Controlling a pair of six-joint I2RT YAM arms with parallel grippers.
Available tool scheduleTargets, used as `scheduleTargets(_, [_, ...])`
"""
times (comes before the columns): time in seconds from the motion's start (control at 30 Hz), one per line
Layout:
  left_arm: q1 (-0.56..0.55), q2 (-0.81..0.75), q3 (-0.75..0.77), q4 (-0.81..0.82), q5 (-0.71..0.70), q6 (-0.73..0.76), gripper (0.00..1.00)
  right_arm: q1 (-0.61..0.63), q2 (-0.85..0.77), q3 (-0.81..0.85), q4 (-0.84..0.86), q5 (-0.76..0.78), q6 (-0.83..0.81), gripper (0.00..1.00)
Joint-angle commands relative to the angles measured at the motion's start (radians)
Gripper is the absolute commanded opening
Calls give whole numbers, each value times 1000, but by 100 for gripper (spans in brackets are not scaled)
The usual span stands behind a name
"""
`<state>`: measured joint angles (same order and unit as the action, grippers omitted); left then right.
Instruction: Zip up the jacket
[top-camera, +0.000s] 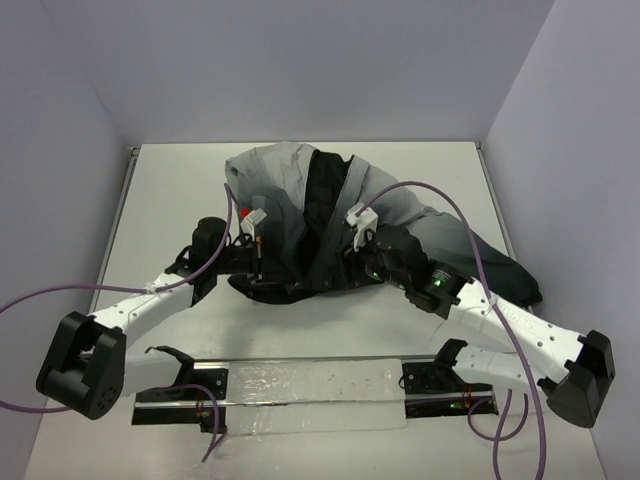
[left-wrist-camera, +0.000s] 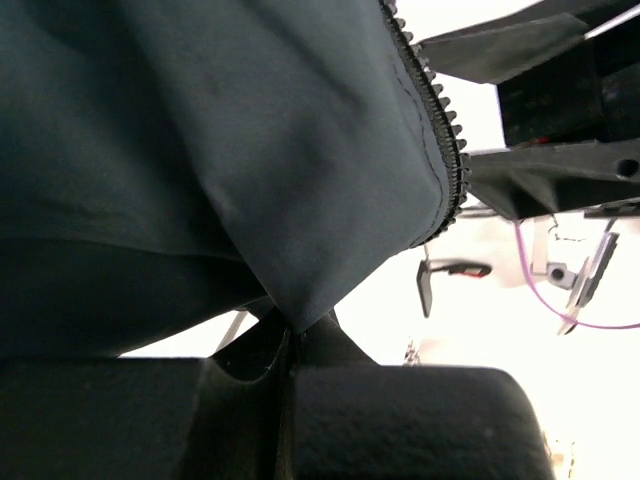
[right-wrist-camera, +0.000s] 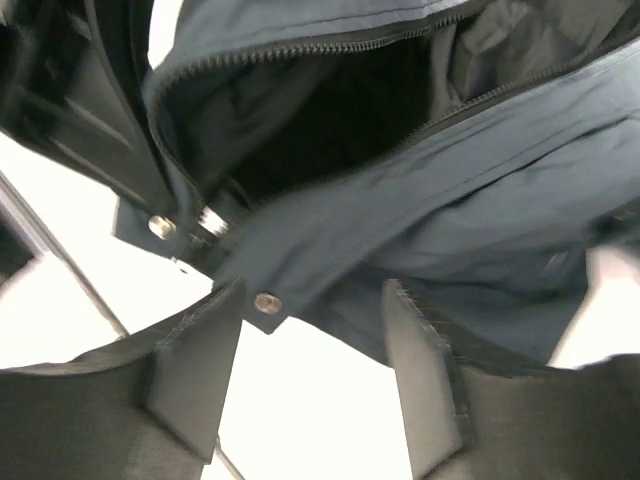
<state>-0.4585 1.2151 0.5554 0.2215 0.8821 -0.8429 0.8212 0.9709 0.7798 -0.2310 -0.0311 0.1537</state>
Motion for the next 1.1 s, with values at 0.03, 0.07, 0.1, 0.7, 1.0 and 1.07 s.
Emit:
scheduleTargets(0.03, [4,-31,47,-124,66,96,0,107,-52,-25,44,57,-281,60])
scheduleTargets(0.07, [4,-31,47,-133,72,99,0,138,-63,-36,82,73,-314,60])
scheduleTargets(0.1, [4,-31,46,-134,74,101,0,153,-67,-46,102,73,-327,60])
scheduleTargets(0.7, [6,-35,61,-139,78,93,0,394,143,9,143,154,-469,58])
scheduleTargets(1.0, [4,-28,67,-145,78,97,0,395,181,21,148,178,-482,54])
scheduleTargets(1.07, [4,-28,67,-143,78,97,0,395,185,22,155,187,-483,53])
